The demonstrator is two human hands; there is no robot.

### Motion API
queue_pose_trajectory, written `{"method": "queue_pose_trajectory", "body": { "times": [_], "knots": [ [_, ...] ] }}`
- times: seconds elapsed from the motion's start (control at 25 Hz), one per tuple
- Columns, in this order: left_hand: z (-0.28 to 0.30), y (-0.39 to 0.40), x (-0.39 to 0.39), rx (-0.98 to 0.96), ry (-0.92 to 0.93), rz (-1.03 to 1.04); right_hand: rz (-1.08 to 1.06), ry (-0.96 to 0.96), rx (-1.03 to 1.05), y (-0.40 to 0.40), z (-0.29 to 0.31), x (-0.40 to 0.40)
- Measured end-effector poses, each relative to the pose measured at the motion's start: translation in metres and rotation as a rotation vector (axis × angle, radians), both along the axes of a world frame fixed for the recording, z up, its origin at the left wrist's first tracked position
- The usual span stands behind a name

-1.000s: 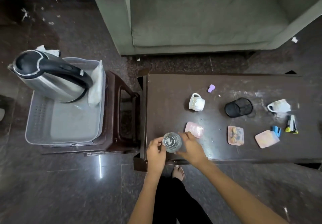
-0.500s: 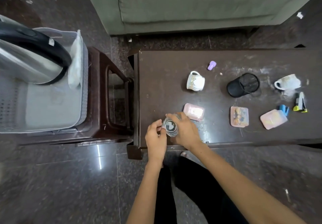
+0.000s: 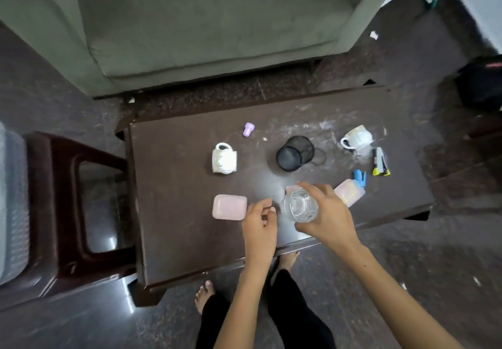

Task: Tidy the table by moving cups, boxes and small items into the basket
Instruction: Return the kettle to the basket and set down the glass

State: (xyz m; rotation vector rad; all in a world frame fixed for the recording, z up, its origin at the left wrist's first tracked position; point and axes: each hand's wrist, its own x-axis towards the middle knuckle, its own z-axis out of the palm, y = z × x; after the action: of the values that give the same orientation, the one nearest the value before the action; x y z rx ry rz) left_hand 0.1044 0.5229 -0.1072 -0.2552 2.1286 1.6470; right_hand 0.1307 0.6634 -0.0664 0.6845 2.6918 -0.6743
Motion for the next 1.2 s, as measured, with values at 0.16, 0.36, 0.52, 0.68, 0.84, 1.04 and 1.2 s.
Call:
{"method": "queue_pose_trajectory", "body": {
  "times": [0.16,0.36,0.52,0.68,0.84,1.04,1.2],
  "knots": [
    [0.003,0.072,-0.012,0.035,0.011,-0.042,-0.048,-0.02,0.03,0.074,0.005,-0.009],
    [-0.001,0.13,-0.03,0.002,-0.009,0.019,-0.027,-0.048,0.046,0.136,-0.015,-0.04],
    [-0.009,0.152,-0.036,-0.034,-0.021,0.062,0.017,-0.068,0.024,0.162,-0.046,-0.073],
    [-0.015,0.163,-0.042,-0.064,-0.004,0.089,0.042,-0.096,0.016,0.173,-0.066,-0.096],
    [-0.016,0.169,-0.048,-0.06,-0.001,0.104,0.067,-0.104,0.01,0.177,-0.076,-0.105],
    [-0.017,0.173,-0.05,-0.067,-0.019,0.106,0.109,-0.128,-0.017,0.177,-0.085,-0.104],
    [-0.019,0.174,-0.051,-0.079,-0.004,0.1,0.143,-0.141,0.007,0.177,-0.085,-0.104]
  ]
}}
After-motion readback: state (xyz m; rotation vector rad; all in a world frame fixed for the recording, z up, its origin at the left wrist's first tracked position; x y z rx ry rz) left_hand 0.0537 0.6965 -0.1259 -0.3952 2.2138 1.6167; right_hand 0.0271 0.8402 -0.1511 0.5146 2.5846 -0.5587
